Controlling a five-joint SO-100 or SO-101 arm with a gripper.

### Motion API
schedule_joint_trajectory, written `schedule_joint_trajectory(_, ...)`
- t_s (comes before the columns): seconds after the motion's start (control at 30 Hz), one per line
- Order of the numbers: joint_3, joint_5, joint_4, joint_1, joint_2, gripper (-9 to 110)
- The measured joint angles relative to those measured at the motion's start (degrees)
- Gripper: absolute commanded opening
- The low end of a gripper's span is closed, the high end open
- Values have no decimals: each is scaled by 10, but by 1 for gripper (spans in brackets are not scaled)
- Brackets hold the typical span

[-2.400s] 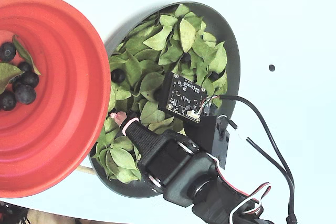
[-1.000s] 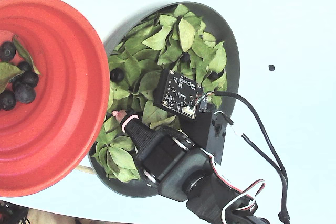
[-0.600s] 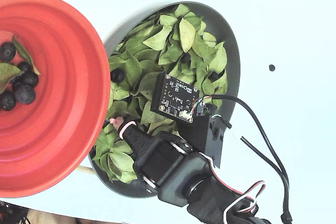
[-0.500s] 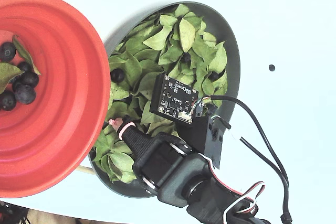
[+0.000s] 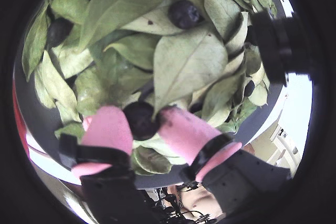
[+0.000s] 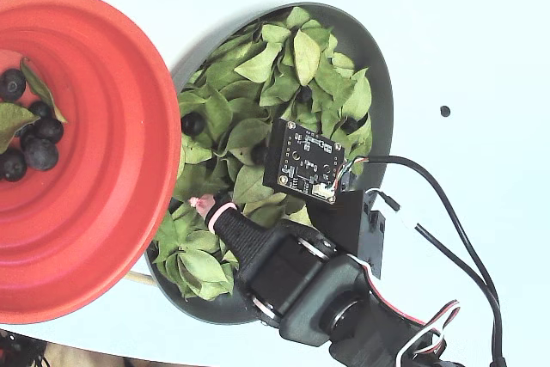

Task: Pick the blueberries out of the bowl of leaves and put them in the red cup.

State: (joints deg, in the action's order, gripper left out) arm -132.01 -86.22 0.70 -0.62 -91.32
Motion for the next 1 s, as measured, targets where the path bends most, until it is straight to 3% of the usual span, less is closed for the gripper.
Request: schedule_joint_trajectory(1.0,-29,-9,170,-43,-204,11)
